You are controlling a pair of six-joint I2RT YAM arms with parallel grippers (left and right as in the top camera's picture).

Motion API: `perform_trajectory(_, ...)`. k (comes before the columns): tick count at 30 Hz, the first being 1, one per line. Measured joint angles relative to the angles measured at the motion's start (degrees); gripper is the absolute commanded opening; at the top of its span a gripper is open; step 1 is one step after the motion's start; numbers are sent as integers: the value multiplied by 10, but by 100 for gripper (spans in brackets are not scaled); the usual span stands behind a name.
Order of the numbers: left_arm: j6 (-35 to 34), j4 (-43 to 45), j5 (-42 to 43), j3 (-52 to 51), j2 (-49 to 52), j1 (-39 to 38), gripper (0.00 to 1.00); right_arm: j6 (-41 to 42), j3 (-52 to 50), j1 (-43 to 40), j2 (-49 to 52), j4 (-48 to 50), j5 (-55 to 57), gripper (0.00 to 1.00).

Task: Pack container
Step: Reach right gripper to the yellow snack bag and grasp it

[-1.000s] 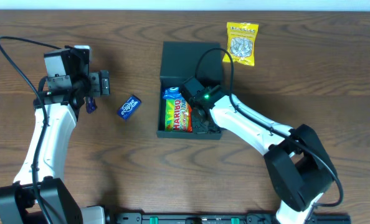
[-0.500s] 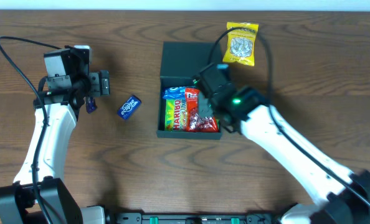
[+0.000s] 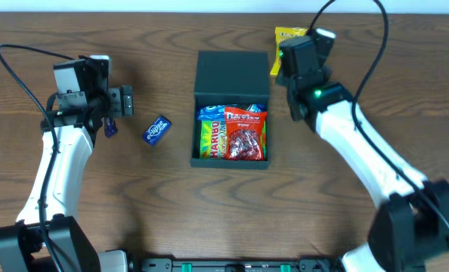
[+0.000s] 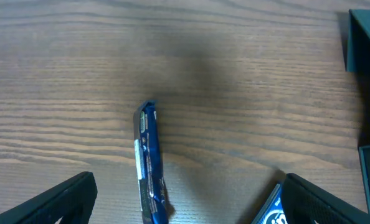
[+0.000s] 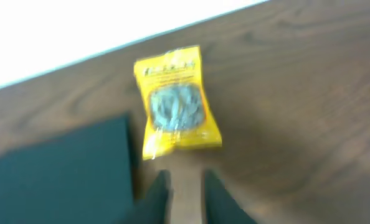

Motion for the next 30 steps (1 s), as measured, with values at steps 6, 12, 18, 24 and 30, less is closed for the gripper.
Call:
perform_trajectory(6,0,0,0,0,0,0,95,-38,0,-39,101,132,-21,99)
perform_trajectory(12,0,0,0,0,0,0,95,-88,0,-54,208,276,-43,99)
perform_trajectory(18,0,0,0,0,0,0,95,-139,0,-59,278,390,-47,99)
perform_trajectory(24,0,0,0,0,0,0,95,-167,0,-70,320,443,-50,88)
perform_trajectory(30,0,0,0,0,0,0,95,-177,1,-79,334,446,-54,57)
